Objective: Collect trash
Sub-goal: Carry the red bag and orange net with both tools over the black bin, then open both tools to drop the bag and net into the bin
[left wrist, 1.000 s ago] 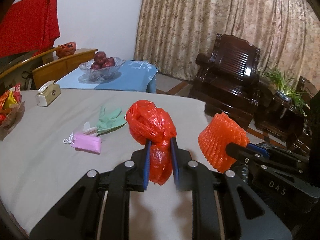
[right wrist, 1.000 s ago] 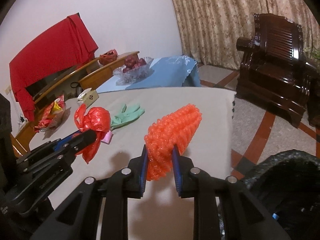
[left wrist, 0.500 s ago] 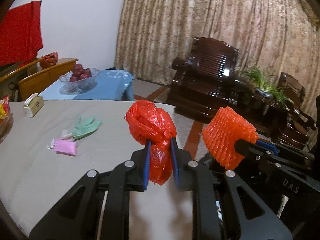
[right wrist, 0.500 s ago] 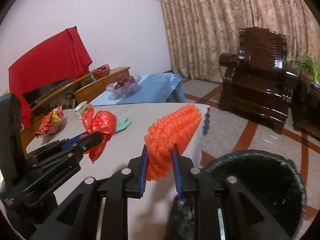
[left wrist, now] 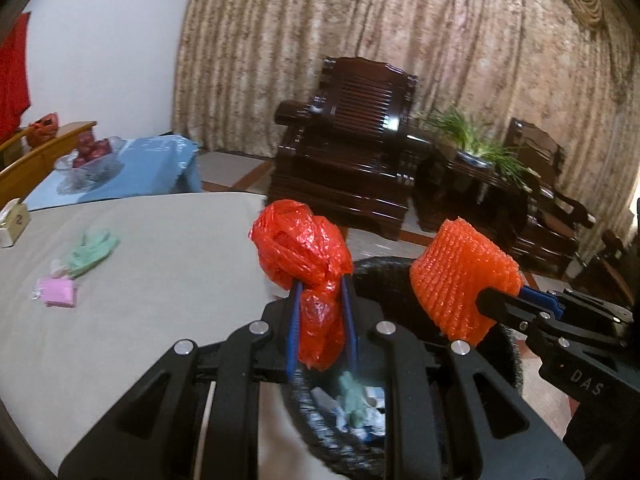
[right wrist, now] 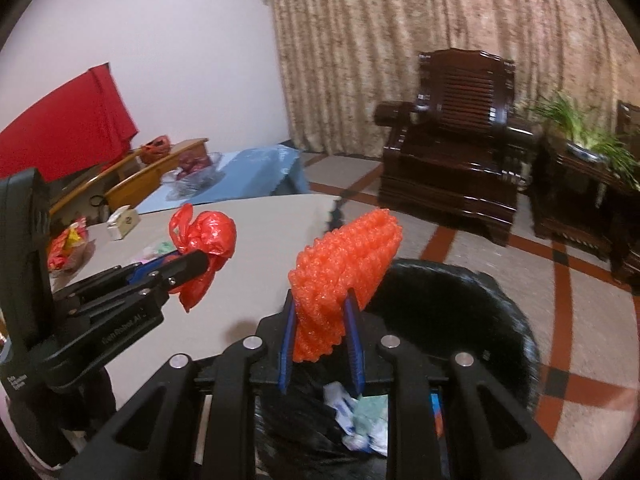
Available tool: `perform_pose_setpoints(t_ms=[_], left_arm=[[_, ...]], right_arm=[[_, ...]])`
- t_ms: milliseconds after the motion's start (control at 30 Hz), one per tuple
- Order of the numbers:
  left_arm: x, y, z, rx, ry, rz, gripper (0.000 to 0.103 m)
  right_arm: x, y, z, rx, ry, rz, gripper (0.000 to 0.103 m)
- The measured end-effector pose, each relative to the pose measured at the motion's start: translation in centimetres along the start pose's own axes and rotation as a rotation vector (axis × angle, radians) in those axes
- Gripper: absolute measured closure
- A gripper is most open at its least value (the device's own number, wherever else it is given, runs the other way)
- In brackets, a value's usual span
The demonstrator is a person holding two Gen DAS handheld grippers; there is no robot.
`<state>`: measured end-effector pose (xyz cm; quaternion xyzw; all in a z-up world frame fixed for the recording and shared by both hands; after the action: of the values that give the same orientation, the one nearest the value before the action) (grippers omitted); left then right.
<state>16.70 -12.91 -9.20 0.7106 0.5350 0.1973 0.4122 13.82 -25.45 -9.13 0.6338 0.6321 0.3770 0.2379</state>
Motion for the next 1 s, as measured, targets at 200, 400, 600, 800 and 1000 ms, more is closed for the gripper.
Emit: perform_pose_setpoints(t_ms=[200, 400, 600, 800, 1000], left_arm=[[-3.3, -0.9, 2.0, 0.024, -0.056, 0.043, 0.085], [-6.0, -1.8, 4.2, 0.061, -0.096, 0.087, 0.085], [-7.4, -3.3, 6.5, 0.107, -0.121, 0.104, 0.084], [-7.4, -4.1, 7.8, 0.142, -0.13, 0.092, 0.057], [-5.9, -3.6, 6.8, 0.124, -0.109, 0.069, 0.041]], right_arm=[[-3.3, -1.2, -0.7, 0.01, -0.055, 0.051, 0.081], [-5.0, -2.4, -1.0, 0.033, -0.088, 0.075, 0.081], [-6.5, -3.3, -0.9, 0.046, -0.108, 0.097, 0.08], [-7.6, -4.3, -0.4, 0.073, -0.15, 0.117, 0.062], [-8.1, -5.0, -0.6, 0.071, -0.183, 0.139, 0.019]])
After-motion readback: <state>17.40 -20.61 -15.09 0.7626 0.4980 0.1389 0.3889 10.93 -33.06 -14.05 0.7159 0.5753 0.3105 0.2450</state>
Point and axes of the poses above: each gripper's, at about its wrist camera, not at the fingertips, and z roughly the way its jaws point, x to its left, y to its top, the point moved 5 cm from there along z, roughly the way its jaws point, and after that the axes turned 3 degrees about x, right-handed, at the moved point
